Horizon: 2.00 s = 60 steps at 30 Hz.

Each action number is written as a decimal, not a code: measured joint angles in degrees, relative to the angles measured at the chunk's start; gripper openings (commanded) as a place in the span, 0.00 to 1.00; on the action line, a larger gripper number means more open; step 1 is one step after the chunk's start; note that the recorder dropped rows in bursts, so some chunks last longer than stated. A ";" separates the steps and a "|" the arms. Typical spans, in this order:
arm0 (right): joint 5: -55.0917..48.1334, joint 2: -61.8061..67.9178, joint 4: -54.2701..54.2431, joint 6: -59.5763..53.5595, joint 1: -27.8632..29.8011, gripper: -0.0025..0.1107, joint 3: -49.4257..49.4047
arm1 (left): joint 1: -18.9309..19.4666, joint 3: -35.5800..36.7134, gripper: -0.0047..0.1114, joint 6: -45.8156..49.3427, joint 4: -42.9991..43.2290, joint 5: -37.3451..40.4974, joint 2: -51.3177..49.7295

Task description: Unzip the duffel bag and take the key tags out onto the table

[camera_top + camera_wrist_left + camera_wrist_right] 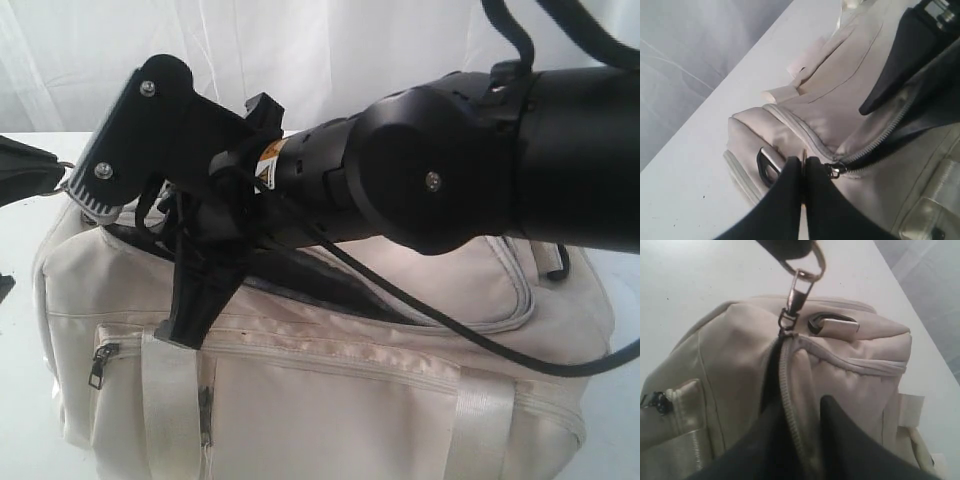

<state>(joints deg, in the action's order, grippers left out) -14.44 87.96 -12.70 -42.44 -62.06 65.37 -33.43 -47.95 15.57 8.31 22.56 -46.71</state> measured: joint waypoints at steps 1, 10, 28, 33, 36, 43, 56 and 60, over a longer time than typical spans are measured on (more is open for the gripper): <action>0.00 0.00 0.00 0.00 0.00 0.12 0.00 | 0.00 0.00 0.04 0.00 -0.12 0.00 0.00; -1.63 0.00 0.00 0.23 0.12 0.02 0.00 | 0.00 0.00 0.04 0.13 -0.35 -1.64 -1.50; -10.94 -3.79 0.62 -0.57 0.33 0.02 0.08 | 0.00 0.00 0.04 1.37 7.49 -15.03 -16.71; -12.86 -4.85 0.62 -0.57 0.33 0.02 0.08 | 3.14 0.00 0.04 1.23 10.33 -18.43 -18.48; -12.69 -6.23 0.97 -0.57 0.33 0.02 0.08 | 9.14 0.00 0.04 1.23 7.74 -23.21 -20.88; -13.78 -6.85 0.86 -0.57 0.33 0.02 0.12 | 11.97 0.00 0.04 -1.74 7.39 -31.42 -26.73; -16.02 -12.53 0.23 -0.57 1.52 0.02 0.12 | 11.97 -9.49 0.04 -3.71 7.49 -31.64 -36.77; -15.70 -13.34 0.49 -0.57 1.51 0.02 0.12 | 12.43 -11.70 0.04 -6.56 7.39 -30.31 -38.55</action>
<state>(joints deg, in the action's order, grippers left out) -30.14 74.62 -12.21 -43.01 -60.55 65.48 -21.00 -59.65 9.02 15.70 -7.75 -85.26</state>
